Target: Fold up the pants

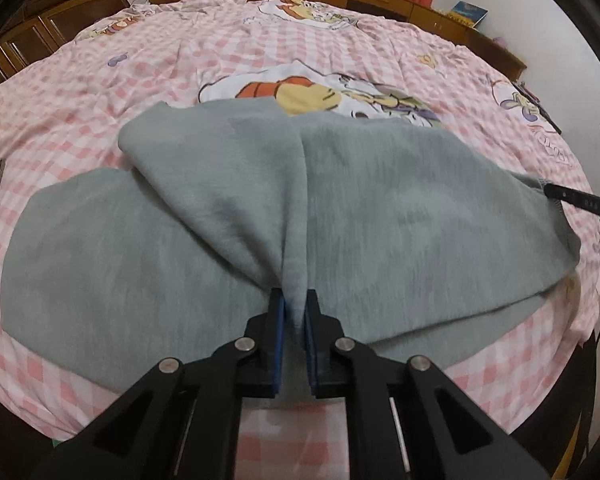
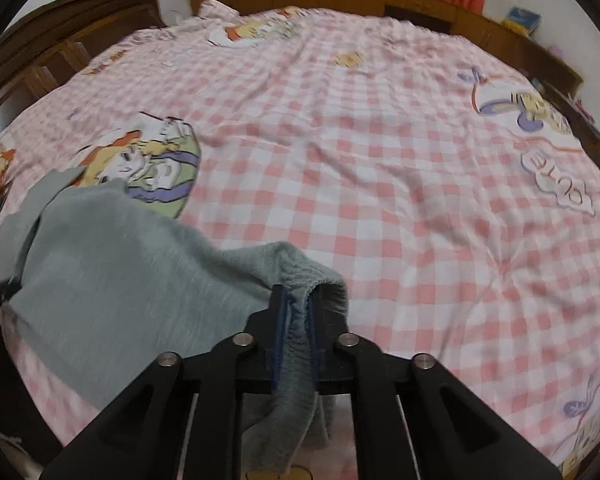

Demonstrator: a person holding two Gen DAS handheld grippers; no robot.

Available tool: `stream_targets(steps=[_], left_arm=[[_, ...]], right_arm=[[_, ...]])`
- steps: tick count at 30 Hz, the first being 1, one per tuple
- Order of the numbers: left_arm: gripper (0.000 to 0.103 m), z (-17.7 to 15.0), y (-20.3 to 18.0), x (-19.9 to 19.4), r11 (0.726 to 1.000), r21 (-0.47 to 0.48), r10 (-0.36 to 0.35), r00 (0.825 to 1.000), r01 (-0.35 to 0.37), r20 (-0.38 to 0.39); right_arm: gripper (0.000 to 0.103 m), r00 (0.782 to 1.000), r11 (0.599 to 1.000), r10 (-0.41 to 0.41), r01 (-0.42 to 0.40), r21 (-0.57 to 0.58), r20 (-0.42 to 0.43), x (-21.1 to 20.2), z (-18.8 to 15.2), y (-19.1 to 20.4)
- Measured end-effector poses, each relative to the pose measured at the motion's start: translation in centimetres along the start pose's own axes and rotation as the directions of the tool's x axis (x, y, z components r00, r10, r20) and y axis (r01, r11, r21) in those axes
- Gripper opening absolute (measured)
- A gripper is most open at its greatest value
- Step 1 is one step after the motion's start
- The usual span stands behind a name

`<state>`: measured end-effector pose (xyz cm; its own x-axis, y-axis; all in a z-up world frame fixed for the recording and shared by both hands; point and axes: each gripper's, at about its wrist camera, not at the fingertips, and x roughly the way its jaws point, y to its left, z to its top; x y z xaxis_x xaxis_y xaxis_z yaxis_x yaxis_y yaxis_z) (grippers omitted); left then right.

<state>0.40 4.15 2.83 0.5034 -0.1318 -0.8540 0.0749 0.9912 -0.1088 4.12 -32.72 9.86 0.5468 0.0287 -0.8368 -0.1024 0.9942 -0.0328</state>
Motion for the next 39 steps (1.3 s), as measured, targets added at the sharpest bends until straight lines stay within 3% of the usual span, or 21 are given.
stream_targets(steps=[3, 6, 10, 13, 16, 22, 29, 31, 34, 37, 39], left_arm=[[0.009, 0.0, 0.5, -0.1, 0.999, -0.027, -0.030, 1.000, 0.030, 0.004], [0.019, 0.1, 1.2, -0.8, 0.997, -0.063, -0.042, 0.999, 0.042, 0.009], [0.024, 0.4, 1.5, -1.4, 0.993, -0.108, -0.044, 0.999, 0.045, 0.017], [0.026, 0.7, 1.4, -1.1, 0.994, -0.098, -0.055, 0.998, 0.055, 0.003], [0.026, 1.1, 1.0, -0.4, 0.990, -0.107, -0.094, 0.995, 0.092, -0.013], [0.027, 0.9, 0.5, -0.2, 0.994, -0.097, -0.057, 0.998, 0.057, 0.002], [0.028, 1.1, 0.5, 0.2, 0.991, -0.118, -0.060, 0.998, 0.059, 0.000], [0.028, 1.1, 0.5, 0.3, 0.991, -0.120, -0.056, 0.998, 0.056, -0.003], [0.030, 1.2, 0.5, 0.4, 0.990, -0.132, -0.060, 0.998, 0.059, -0.002], [0.028, 1.2, 0.6, 0.7, 0.990, -0.130, -0.057, 0.998, 0.056, -0.006], [0.010, 1.2, 0.6, 0.5, 0.992, -0.125, -0.036, 0.999, 0.036, -0.001]], right_arm=[[0.021, 1.000, 0.998, -0.015, 0.016, 0.056, -0.018, 0.3, -0.2, -0.8], [0.026, 1.000, 0.995, -0.006, 0.005, 0.100, 0.004, -1.4, -1.4, -1.5], [0.038, 1.000, 0.993, -0.009, 0.007, 0.117, 0.017, -4.0, -3.4, -1.7], [0.039, 1.000, 0.991, 0.006, -0.006, 0.135, 0.003, -5.0, -4.6, -1.6], [0.039, 0.996, 0.981, 0.078, -0.070, 0.179, -0.038, -4.6, -5.5, -1.7], [0.039, 0.985, 0.964, 0.142, -0.115, 0.239, -0.100, -3.4, -6.2, -1.5], [0.039, 0.987, 0.958, 0.115, -0.081, 0.274, -0.112, -4.3, -6.5, -1.9], [0.039, 0.987, 0.955, 0.082, -0.038, 0.293, -0.141, -4.6, -6.9, -2.4], [0.039, 0.979, 0.947, 0.117, -0.059, 0.317, -0.168, -4.4, -7.0, -2.7], [0.039, 0.972, 0.925, 0.157, -0.082, 0.370, -0.177, -3.6, -6.5, -2.8], [0.040, 0.965, 0.912, 0.181, -0.092, 0.401, -0.192, -2.7, -6.2, -2.7]])
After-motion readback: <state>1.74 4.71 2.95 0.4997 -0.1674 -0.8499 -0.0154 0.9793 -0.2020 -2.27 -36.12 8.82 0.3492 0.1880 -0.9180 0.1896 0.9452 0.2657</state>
